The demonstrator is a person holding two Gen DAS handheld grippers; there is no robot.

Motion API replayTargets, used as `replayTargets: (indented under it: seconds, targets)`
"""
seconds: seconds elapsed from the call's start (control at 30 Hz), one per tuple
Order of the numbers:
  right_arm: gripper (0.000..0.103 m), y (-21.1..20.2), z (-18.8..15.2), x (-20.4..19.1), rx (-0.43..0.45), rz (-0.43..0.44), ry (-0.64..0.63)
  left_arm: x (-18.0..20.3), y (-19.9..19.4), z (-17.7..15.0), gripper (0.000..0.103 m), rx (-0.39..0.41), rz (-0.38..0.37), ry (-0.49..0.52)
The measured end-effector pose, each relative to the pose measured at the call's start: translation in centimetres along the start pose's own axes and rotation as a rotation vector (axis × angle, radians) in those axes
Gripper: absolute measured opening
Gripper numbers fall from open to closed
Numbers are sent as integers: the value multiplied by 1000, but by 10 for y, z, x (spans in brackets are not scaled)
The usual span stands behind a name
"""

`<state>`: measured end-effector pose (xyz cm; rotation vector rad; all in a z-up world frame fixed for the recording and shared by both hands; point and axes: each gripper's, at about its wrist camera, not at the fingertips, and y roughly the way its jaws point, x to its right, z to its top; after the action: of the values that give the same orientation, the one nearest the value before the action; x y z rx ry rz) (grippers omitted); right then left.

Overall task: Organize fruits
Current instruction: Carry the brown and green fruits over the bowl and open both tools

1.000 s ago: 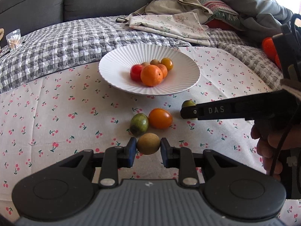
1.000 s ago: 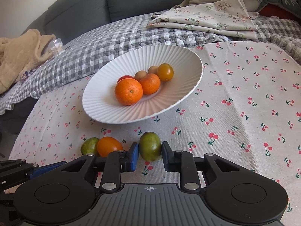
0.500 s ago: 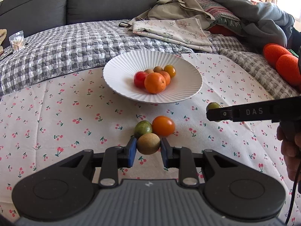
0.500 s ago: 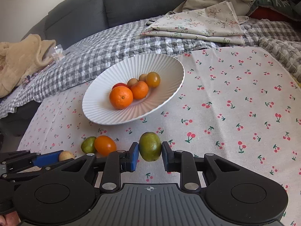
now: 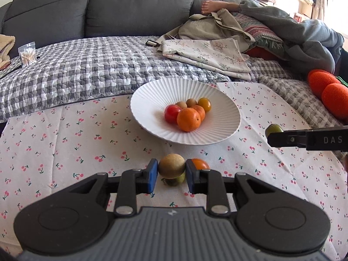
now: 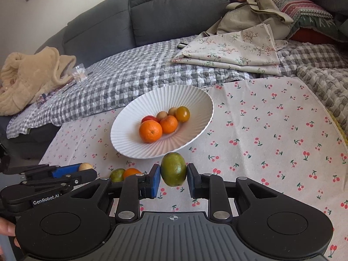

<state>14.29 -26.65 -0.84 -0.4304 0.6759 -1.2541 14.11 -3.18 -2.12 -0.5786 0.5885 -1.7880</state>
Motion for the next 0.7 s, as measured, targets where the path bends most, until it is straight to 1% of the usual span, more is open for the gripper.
replayTargets:
  seconds: [0.27, 0.47, 0.7]
  targets:
    - [25, -2, 12, 8, 43, -31, -4, -10, 5, 17, 26, 55, 13, -6]
    - [25, 8, 20, 8, 66, -48, -25, -12, 18, 29, 26, 86, 16, 12]
    - [25, 22, 30, 5, 91, -56, -41, -10, 36, 41, 26, 90, 21, 36]
